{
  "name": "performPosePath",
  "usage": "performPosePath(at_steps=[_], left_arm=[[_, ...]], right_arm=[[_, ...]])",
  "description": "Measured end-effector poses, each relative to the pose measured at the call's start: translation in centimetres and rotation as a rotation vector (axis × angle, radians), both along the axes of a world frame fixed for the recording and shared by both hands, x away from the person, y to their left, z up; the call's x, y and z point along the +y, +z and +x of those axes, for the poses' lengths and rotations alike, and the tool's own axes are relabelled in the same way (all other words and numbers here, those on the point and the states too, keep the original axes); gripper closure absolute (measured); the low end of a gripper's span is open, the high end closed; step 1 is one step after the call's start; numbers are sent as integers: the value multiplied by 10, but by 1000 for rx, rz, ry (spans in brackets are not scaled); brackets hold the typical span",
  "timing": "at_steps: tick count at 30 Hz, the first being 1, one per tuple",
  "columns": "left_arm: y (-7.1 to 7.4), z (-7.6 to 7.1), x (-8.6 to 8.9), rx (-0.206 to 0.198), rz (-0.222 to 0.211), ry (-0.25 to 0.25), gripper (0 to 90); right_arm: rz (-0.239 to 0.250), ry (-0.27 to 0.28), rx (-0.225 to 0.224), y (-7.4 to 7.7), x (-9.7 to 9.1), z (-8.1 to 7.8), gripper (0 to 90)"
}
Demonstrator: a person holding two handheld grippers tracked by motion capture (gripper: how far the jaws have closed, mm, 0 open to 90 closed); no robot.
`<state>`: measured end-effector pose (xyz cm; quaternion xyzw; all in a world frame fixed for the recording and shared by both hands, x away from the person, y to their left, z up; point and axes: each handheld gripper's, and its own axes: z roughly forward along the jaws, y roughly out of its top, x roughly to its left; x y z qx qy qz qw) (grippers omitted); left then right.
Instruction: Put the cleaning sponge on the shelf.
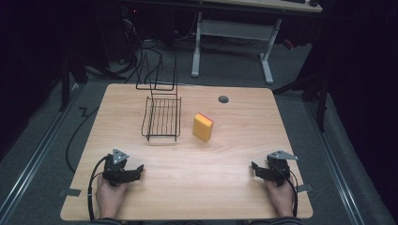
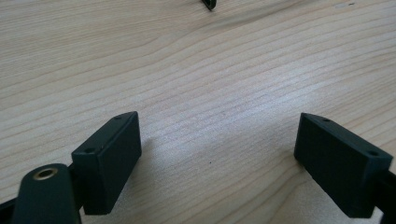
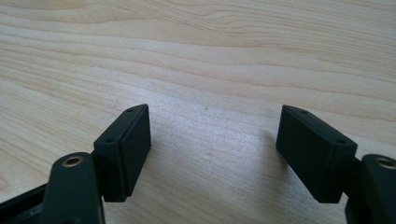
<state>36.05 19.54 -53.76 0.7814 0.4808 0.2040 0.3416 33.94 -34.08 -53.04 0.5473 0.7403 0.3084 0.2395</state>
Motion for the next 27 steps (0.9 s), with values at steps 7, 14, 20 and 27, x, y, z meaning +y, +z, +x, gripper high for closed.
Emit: performPosePath(at_steps=[7, 14, 20, 27], left_arm=[[0, 0, 0, 3, -4, -2, 155], [0, 0, 1, 4, -5, -2, 155], [0, 1, 0, 5, -6, -1, 155], [0, 1, -1, 6, -6, 8, 154]], right_arm=[[0, -1, 0, 0, 0, 0, 267], [0, -1, 0, 0, 0, 0, 267], [0, 0, 0, 0, 0, 0, 267], [0, 0, 0, 0, 0, 0, 267]])
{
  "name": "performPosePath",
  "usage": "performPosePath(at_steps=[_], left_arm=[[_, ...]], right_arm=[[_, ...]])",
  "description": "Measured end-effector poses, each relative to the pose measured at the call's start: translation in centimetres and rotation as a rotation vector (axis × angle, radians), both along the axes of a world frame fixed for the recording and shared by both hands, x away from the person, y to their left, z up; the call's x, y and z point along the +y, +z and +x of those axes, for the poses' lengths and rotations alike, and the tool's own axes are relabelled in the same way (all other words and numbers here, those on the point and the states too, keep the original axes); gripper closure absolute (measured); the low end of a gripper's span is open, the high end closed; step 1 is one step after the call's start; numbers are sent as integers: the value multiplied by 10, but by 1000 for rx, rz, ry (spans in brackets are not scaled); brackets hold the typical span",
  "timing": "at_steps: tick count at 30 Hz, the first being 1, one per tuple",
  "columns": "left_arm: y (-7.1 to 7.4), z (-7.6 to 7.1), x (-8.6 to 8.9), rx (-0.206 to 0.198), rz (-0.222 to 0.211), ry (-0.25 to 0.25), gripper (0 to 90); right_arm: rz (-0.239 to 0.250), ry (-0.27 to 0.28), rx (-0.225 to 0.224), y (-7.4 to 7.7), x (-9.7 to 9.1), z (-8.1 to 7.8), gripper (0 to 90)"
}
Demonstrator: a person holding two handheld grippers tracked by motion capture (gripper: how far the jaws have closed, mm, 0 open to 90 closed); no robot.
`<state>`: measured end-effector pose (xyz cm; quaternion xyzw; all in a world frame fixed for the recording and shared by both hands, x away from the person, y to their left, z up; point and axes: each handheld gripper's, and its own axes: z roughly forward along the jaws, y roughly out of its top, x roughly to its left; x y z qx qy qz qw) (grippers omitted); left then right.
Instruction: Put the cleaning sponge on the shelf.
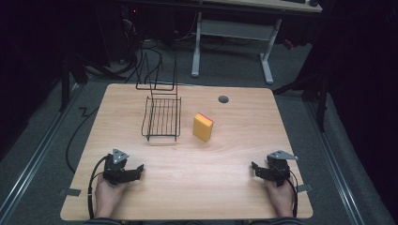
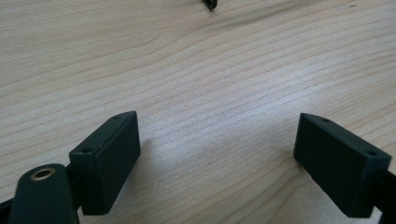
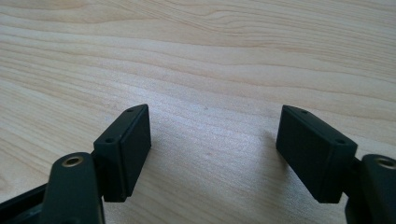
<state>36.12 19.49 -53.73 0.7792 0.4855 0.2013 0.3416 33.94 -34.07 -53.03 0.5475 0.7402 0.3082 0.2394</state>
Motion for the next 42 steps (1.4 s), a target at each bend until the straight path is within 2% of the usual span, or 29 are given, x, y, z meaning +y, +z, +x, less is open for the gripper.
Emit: performPosePath(at_steps=[15, 22, 23, 33, 42], left_arm=[[0, 1, -2, -2, 4, -15, 152], [3, 0, 0, -26, -27, -9, 155], [4, 0, 0, -28, -42, -7, 155], [11, -3, 2, -40, -50, -25, 155], [20, -5, -6, -58, -68, -61, 153]], right_arm=[[-1, 1, 0, 0, 0, 0, 266], [1, -1, -1, 0, 0, 0, 266], [1, -1, -1, 0, 0, 0, 266], [3, 0, -1, 0, 0, 0, 266], [3, 0, -1, 0, 0, 0, 266]])
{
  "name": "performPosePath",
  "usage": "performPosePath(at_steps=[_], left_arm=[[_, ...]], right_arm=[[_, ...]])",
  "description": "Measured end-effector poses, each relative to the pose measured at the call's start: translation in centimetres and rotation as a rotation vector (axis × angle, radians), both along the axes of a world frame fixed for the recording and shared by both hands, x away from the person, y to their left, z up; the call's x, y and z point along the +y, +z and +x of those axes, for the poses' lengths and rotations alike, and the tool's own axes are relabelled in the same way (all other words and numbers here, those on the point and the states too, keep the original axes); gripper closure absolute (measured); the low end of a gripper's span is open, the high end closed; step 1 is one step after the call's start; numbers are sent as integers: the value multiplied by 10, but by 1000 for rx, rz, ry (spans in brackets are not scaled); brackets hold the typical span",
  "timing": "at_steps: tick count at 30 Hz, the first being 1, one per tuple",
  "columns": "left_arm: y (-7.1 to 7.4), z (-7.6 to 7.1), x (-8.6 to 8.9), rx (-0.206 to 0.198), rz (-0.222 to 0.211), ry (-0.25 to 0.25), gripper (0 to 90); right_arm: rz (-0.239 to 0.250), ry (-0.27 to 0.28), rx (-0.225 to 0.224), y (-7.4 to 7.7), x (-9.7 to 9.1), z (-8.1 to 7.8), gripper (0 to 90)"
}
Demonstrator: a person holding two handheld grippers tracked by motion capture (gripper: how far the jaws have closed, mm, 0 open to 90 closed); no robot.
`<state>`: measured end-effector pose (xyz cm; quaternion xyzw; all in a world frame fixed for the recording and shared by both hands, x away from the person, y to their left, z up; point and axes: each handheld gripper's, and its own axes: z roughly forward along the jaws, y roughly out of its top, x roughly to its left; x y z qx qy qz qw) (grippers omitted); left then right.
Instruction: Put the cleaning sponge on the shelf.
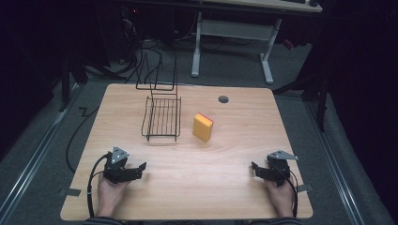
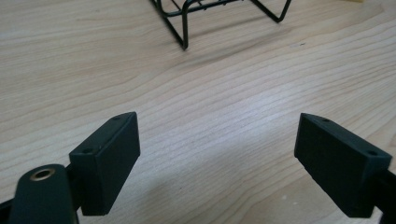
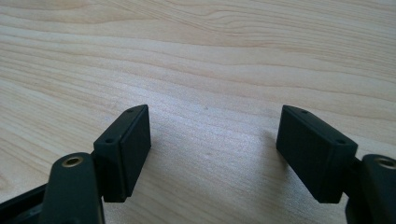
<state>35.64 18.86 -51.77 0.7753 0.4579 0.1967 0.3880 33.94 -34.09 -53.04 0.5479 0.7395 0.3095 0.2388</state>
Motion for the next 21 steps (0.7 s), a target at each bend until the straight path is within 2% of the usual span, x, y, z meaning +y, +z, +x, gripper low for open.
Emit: performPosePath(at_steps=[14, 21], left_arm=[[14, 1, -13, -21, -11, -46, 150], [22, 1, -21, -25, -12, -87, 151]], right_arm=[[2, 0, 0, 0, 0, 0, 266], [3, 0, 0, 0, 0, 0, 267]])
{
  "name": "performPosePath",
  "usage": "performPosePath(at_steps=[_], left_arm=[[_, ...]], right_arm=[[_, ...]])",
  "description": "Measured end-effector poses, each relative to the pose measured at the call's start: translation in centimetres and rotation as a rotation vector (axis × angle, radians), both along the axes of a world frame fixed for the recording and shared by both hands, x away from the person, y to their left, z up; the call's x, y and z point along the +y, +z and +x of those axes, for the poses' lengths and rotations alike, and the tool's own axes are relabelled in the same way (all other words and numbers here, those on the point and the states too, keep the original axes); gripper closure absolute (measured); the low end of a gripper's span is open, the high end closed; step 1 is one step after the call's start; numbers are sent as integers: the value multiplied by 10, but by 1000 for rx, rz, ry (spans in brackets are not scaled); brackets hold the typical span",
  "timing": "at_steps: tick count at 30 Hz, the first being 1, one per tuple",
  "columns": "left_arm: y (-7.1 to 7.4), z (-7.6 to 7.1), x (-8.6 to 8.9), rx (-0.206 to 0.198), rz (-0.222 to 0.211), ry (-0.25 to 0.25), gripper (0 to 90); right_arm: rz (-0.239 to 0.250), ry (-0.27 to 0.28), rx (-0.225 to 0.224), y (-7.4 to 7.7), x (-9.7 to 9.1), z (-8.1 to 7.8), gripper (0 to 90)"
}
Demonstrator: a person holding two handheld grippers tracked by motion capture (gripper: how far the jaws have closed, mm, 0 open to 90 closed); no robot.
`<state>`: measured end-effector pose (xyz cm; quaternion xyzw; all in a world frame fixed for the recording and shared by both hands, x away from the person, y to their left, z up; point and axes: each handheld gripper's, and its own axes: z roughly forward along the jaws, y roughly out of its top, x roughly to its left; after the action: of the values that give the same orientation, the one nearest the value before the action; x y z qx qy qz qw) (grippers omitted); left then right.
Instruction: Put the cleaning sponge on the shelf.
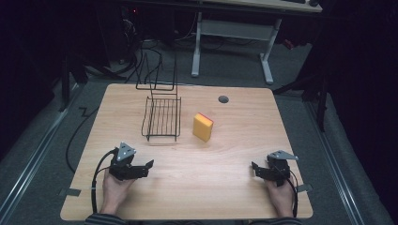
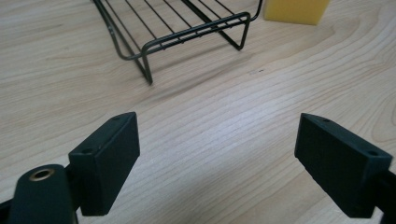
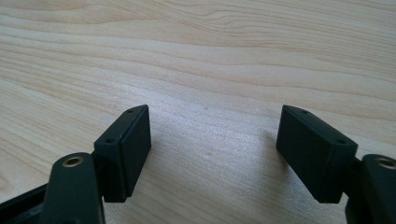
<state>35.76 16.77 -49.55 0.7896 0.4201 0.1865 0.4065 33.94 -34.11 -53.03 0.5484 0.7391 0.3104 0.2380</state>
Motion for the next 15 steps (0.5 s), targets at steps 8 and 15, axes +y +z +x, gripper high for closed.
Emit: performPosePath(at_steps=[8, 15], left_arm=[[6, 0, -9, -11, -12, -26, 150], [10, 2, -19, -19, -13, -49, 150]], right_arm=[[0, 0, 0, 0, 0, 0, 266], [-2, -2, 0, 0, 0, 0, 266]])
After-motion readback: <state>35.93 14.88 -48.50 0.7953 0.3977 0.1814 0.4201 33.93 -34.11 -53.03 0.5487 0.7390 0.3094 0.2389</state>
